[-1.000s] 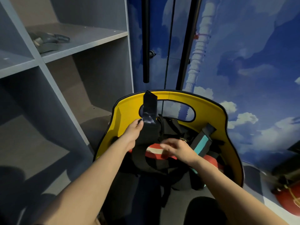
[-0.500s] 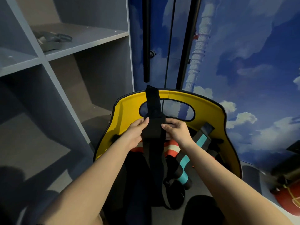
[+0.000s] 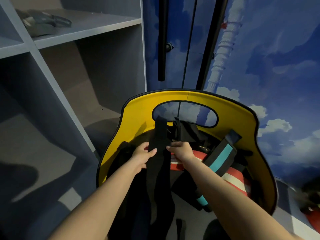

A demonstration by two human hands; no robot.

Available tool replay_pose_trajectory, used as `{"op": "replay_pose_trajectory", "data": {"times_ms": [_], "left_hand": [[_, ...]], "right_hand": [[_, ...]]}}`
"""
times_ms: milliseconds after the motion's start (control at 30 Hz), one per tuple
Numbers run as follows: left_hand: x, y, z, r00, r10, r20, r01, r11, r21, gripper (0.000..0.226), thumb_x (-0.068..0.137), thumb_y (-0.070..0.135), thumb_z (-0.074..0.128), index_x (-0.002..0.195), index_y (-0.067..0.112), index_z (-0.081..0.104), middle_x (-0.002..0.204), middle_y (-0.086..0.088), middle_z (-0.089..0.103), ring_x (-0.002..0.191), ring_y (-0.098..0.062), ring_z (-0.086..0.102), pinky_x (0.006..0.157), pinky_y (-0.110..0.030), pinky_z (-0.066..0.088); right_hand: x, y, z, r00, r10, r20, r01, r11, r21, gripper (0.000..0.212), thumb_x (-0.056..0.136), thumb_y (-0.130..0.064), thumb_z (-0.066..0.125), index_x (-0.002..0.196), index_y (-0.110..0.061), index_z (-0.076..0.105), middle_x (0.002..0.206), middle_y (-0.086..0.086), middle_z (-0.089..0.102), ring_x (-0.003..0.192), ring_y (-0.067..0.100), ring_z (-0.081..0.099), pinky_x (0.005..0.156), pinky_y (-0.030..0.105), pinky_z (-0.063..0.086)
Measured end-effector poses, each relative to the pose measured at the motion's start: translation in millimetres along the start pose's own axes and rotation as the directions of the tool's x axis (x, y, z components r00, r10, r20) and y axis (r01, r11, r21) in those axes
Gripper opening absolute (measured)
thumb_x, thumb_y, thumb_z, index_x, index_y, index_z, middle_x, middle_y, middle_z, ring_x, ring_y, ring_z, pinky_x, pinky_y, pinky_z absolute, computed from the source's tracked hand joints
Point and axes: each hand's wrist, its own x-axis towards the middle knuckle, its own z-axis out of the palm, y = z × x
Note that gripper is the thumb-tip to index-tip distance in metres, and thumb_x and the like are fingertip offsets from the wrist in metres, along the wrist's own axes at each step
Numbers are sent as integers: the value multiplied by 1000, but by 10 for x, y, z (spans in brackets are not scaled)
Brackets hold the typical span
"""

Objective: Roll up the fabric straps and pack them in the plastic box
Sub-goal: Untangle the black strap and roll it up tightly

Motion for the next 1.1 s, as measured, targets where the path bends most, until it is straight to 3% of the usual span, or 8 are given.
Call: {"op": "replay_pose_trajectory", "data": {"times_ms": [100, 200, 300, 400, 467, 567, 767, 1100], "left_hand": [[173, -137, -34, 999, -11, -47, 10, 1000, -22, 57, 93, 15, 57, 144, 22, 33, 149, -7, 36, 134, -30, 38, 103, -49, 38], [305, -230, -77, 996, -31, -79, 26, 997, -68, 52, 94, 12, 54, 142, 22, 37, 146, -8, 40, 130, -28, 42, 97, -45, 40], [432, -296, -95, 996, -31, -79, 23, 994, -110, 47, 94, 10, 54, 139, 21, 41, 141, -9, 45, 124, -28, 48, 85, -37, 45], [554, -337, -58, 992, -12, -123, -4, 992, -126, 48, 93, 7, 55, 137, 20, 43, 140, -10, 48, 127, -28, 47, 96, -41, 46], [608, -321, -14, 989, 6, -149, -25, 992, -126, 49, 92, 7, 56, 138, 21, 43, 140, -10, 47, 129, -27, 45, 102, -47, 44], [662, -244, 51, 990, 16, -139, -33, 992, -125, 51, 93, 7, 55, 140, 21, 40, 144, -10, 43, 133, -27, 41, 102, -45, 43], [729, -139, 222, 991, 31, -132, -45, 994, -104, 54, 93, 10, 55, 142, 23, 37, 145, -9, 42, 133, -26, 40, 103, -46, 42], [839, 25, 481, 989, 26, -147, -51, 984, -169, 56, 94, 10, 54, 144, 25, 34, 150, -7, 35, 138, -26, 34, 108, -47, 33]], "right_hand": [[156, 142, 89, 992, -124, -10, 116, 952, -282, 35, 89, -14, 61, 122, -2, 59, 105, 15, 65, 87, 26, 66, 75, 28, 54], [277, 322, 109, 915, -367, 166, 376, 630, -680, 35, 93, -19, 52, 127, -13, 58, 129, 10, 58, 124, 25, 50, 100, 25, 35], [433, 517, 50, 891, -297, 344, 433, 326, -840, 51, 98, -34, 41, 147, -27, 28, 157, 1, 17, 147, 25, 6, 117, 44, 2], [532, 609, 5, 927, -189, 325, 352, 140, -925, 61, 96, -53, 29, 148, -39, -1, 158, -4, -14, 143, 32, -22, 110, 55, -17], [608, 620, -7, 951, -141, 274, 290, 111, -950, 63, 94, -61, 21, 146, -42, -8, 158, -3, -17, 141, 37, -22, 110, 55, -17], [699, 627, -88, 972, -115, 202, 214, 101, -972, 63, 92, -65, 16, 146, -42, -9, 158, -6, -14, 142, 39, -18, 113, 54, -13], [755, 670, -474, 993, -119, 11, 30, 159, -987, 64, 92, -65, 13, 147, -40, -9, 158, -10, -12, 143, 40, -12, 115, 51, -10], [763, 737, -979, 957, -98, -274, -247, 221, -943, 66, 95, -60, 9, 149, -28, -11, 158, -4, -14, 142, 47, 5, 116, 49, 4]]}}
